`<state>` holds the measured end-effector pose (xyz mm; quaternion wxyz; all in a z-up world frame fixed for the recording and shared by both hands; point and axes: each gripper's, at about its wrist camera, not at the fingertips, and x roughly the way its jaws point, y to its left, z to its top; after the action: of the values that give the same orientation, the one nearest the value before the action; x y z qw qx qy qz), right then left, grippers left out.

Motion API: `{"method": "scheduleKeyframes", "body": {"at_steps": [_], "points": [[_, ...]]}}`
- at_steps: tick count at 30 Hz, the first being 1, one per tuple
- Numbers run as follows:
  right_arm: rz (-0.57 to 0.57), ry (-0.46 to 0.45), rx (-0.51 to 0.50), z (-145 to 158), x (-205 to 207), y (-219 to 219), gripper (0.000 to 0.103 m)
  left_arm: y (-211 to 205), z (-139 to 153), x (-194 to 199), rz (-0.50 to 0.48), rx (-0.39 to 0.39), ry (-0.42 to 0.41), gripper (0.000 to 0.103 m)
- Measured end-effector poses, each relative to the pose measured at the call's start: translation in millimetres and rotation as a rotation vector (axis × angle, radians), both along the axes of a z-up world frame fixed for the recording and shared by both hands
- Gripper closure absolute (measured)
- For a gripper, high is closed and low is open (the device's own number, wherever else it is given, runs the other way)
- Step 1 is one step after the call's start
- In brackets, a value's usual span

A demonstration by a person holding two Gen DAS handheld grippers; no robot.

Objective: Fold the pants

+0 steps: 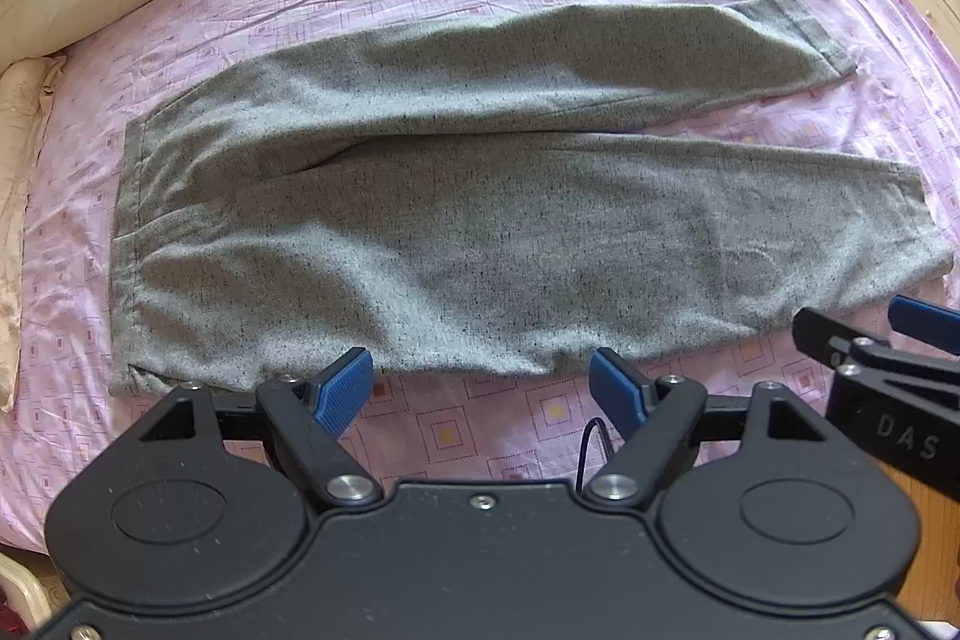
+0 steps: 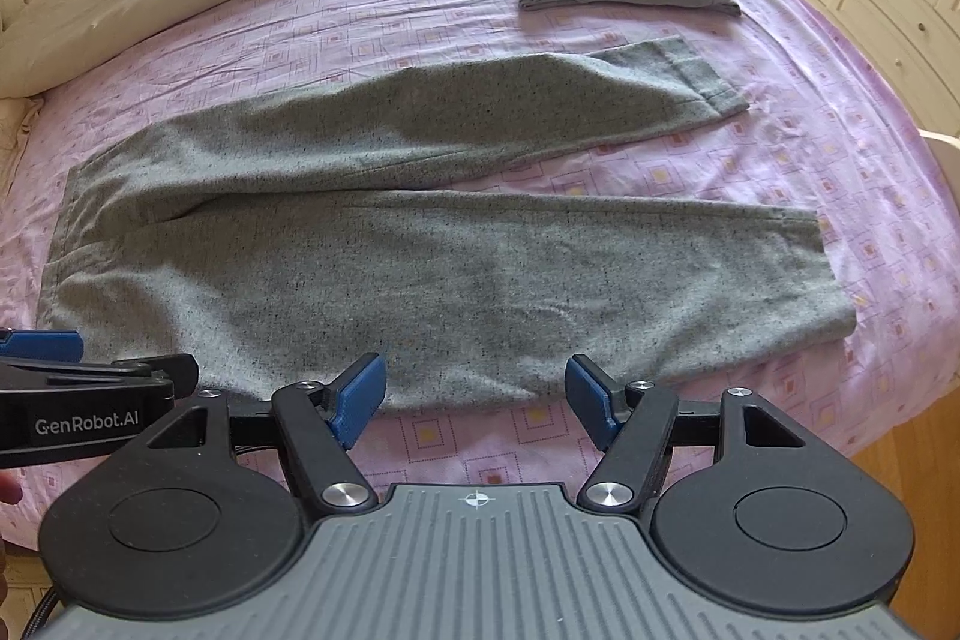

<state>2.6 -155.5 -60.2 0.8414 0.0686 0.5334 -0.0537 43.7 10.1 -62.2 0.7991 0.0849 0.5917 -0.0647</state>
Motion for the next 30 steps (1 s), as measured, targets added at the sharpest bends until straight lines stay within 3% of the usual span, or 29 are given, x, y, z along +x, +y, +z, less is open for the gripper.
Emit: {"method": "scheduleKeyframes", "body": {"at_steps": [7, 16, 23, 30], "points": [[-0.083, 0.0, -0.032, -21.8, -8.2, -62.4, 0.041, -20.9, -9.5, 1.3, -0.005, 0.018, -0.008, 0.024], [-0.207, 0.039, -0.126, -52.0, -14.2, -209.8, 0.045, -80.4, -23.9, -3.1, 0.072, 0.057, 0.039, 0.024], [-0.117, 0.031, -0.113, -79.2, 17.4, -278.1, 0.045, -120.5, -29.1, -8.1, 0.139, 0.084, 0.054, 0.024], [0.03, 0.033, -0.109, -115.1, 67.5, -300.8, 0.045, -136.7, -27.9, -11.3, 0.237, 0.121, 0.062, 0.024]]}}
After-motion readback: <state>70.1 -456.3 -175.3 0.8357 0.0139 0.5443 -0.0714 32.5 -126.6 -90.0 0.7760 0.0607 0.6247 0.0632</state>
